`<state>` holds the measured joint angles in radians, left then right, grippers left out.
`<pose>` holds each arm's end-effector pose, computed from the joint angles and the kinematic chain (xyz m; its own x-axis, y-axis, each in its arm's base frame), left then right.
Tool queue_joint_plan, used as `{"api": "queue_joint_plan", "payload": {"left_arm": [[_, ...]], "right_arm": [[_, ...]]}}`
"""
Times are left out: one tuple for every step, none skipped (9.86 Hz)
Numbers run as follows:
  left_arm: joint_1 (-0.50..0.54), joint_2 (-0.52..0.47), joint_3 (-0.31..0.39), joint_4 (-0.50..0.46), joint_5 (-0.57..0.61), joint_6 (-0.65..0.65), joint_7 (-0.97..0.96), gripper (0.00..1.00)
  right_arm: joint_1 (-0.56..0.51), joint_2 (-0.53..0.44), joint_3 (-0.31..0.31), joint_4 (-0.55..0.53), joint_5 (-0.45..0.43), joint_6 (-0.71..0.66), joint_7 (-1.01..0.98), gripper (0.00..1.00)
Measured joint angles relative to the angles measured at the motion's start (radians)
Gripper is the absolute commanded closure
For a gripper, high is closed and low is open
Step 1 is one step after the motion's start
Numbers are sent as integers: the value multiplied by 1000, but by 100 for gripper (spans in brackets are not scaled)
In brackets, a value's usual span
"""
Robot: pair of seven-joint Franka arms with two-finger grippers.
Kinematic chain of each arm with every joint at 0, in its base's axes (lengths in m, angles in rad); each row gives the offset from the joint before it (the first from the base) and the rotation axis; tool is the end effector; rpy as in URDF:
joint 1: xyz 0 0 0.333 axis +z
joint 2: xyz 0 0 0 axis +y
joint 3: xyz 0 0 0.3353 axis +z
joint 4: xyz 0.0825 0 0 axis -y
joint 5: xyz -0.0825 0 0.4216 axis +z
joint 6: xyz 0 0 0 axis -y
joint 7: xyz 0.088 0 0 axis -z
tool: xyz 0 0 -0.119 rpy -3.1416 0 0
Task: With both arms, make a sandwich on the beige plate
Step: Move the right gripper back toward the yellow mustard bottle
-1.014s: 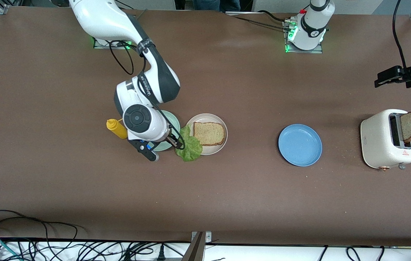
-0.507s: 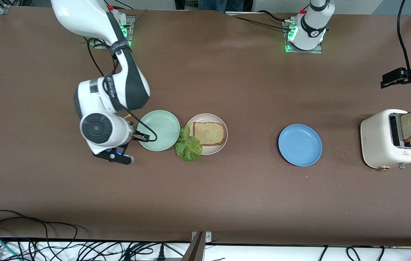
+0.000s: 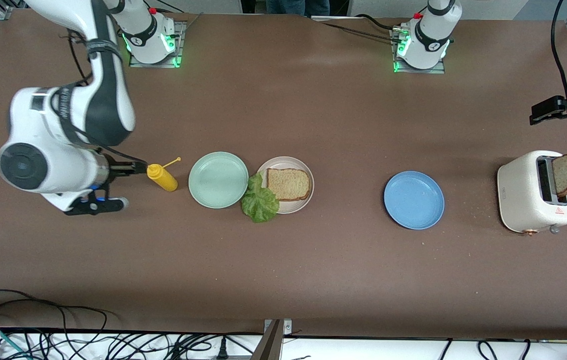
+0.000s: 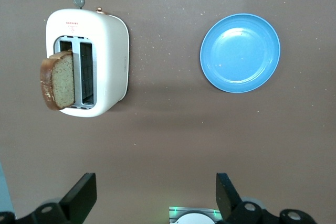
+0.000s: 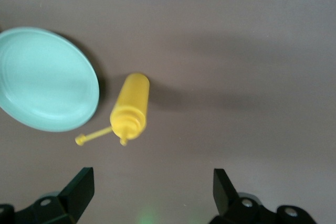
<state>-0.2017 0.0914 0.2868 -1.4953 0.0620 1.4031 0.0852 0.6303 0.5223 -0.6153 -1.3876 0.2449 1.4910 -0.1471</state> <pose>0.5972 0.0514 0.6047 0.9826 0.0126 -0.1851 -0.0008 -0.9974 -0.0722 0.6838 0.1145 0.4234 0.9347 0.1469 -0.3237 0.1578 -0.9874 0.0074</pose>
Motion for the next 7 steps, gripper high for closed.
{"api": "queue_joint_plan", "payload": {"left_arm": [[0,1,0,0,0,1,0,0],[0,2,0,0,0,2,0,0],[0,8,0,0,0,2,0,0],[0,14,-1,0,0,3,0,0],[0,16,-1,0,0,4,1,0],[0,17,-1,0,0,5,1,0],[0,17,-1,0,0,5,1,0]], "right_arm": [[-16,-20,-28,-45,45,0,-115,0],[-47,-25,-50,-79,87,0,-245,0],[-93,-25,-57,-110,128,3,-391,0],[-135,-24,-58,-142,175,10,-525,0],[-170,-21,-58,-173,226,18,-639,0],[-204,-10,-58,-206,287,23,-764,0],[-235,13,-57,-235,359,26,-895,0]]}}
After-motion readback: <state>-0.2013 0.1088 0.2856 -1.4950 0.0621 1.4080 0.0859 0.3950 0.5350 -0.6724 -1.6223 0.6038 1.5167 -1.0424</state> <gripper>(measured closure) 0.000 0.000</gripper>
